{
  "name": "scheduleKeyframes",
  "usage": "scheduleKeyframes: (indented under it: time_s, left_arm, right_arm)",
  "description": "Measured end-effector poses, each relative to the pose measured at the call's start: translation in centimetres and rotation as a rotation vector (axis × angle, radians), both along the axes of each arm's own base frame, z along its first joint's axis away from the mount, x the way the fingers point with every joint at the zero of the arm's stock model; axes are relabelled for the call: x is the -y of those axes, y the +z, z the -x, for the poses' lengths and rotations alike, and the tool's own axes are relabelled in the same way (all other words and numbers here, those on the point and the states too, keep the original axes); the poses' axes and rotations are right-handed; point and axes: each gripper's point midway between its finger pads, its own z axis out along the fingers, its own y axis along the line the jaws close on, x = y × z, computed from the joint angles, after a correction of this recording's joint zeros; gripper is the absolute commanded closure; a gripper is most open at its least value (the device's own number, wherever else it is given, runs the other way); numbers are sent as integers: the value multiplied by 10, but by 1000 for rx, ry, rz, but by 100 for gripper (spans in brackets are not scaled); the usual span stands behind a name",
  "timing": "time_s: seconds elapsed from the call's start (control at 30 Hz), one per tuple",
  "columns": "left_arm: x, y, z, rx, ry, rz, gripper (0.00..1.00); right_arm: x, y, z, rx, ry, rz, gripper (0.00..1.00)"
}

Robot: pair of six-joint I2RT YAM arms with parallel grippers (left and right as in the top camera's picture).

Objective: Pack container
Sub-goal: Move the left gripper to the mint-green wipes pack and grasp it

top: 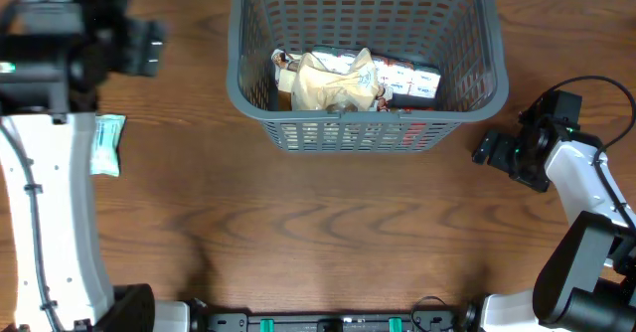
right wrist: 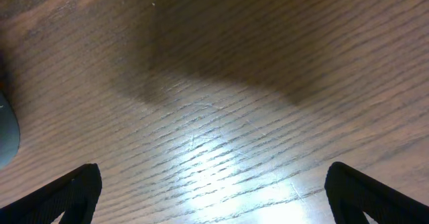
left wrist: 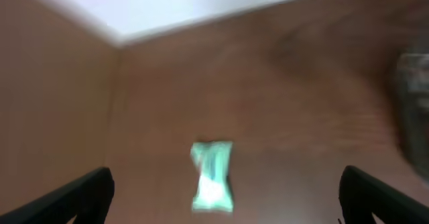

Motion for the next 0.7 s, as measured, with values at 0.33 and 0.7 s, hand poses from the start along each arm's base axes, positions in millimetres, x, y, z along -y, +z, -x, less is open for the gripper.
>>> scheduleKeyframes:
  time_s: [0.33,0.7]
  left_arm:
    - [-36,-93,27,-247,203,85,1]
    - [-91,-227,49,-365,313,173,2]
  right_arm:
    - [0,0,-1,5,0,2,1]
    - [1,1,-3,14,8,7,1]
